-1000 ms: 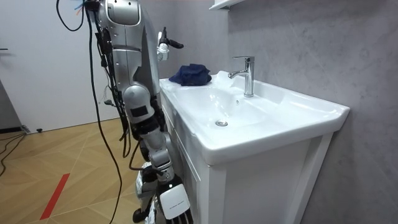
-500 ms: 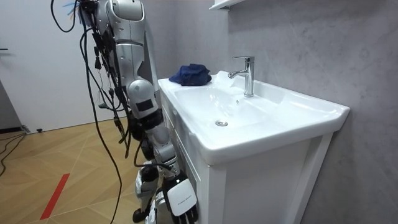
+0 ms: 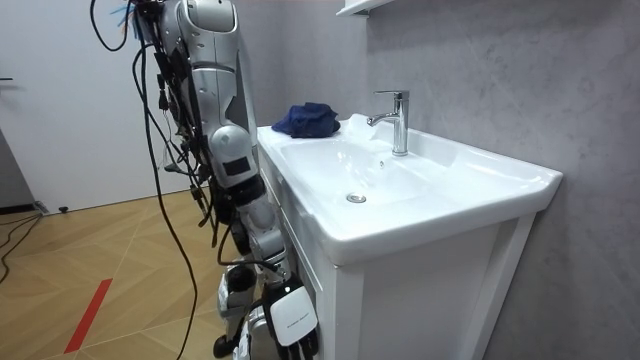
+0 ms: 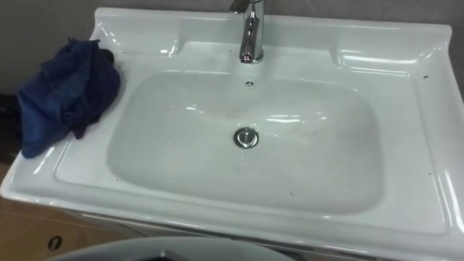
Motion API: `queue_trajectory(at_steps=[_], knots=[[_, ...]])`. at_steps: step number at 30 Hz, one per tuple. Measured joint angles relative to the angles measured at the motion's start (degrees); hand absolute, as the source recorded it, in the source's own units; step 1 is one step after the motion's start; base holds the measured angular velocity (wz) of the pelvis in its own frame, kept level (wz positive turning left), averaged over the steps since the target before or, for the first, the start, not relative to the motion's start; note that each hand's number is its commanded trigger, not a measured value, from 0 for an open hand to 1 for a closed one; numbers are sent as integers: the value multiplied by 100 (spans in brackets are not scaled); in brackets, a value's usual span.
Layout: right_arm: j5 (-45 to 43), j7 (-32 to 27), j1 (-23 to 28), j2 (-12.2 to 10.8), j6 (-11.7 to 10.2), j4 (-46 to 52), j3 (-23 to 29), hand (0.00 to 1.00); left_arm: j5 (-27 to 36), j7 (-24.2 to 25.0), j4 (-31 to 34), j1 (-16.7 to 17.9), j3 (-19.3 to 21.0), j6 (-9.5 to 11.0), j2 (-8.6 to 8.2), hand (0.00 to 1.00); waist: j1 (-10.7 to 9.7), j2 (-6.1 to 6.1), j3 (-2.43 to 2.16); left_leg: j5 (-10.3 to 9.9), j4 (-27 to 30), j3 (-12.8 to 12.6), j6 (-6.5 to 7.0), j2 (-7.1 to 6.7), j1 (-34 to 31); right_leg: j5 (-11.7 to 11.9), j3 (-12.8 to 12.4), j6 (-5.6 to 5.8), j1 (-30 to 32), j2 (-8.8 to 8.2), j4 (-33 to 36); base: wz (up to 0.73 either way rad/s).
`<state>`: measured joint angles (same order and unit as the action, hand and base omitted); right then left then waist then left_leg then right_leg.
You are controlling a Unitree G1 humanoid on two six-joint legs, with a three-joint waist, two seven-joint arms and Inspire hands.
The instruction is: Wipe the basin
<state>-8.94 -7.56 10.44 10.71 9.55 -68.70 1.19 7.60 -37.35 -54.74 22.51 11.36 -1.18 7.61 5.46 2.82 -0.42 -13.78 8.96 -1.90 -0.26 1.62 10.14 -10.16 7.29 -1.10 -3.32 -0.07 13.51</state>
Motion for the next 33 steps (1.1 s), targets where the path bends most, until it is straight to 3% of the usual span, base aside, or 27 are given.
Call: queue_trajectory(at_steps=[4, 13, 19, 33], knots=[[-14, 94, -161, -1, -85, -225, -216, 0, -107, 704, -340, -46, -378, -164, -18, 0, -103, -69, 27, -1, 1, -6, 1, 1, 0, 0, -3, 0, 4, 0, -1, 0], [-61, 137, -200, -8, -75, -210, -274, 0, -1041, 1857, -383, -172, -518, -660, -20, 0, -224, -122, 21, -9, -24, -103, 15, 7, 0, 8, -85, 13, 1, 16, -11, -4], [-91, 177, -210, -132, -76, -218, -276, 0, -1685, 2349, -384, -429, -610, -816, -21, 0, -265, -196, 27, -10, -26, -90, 18, 11, 30, 40, -82, 22, -64, 30, -86, 1], [-108, 285, -214, -199, -67, -235, -277, 0, -1971, 2932, -399, -510, -713, -1015, -34, 0, -363, -240, 42, -16, -25, -98, 26, 12, 64, 41, -86, 23, -63, 30, -97, 0]])
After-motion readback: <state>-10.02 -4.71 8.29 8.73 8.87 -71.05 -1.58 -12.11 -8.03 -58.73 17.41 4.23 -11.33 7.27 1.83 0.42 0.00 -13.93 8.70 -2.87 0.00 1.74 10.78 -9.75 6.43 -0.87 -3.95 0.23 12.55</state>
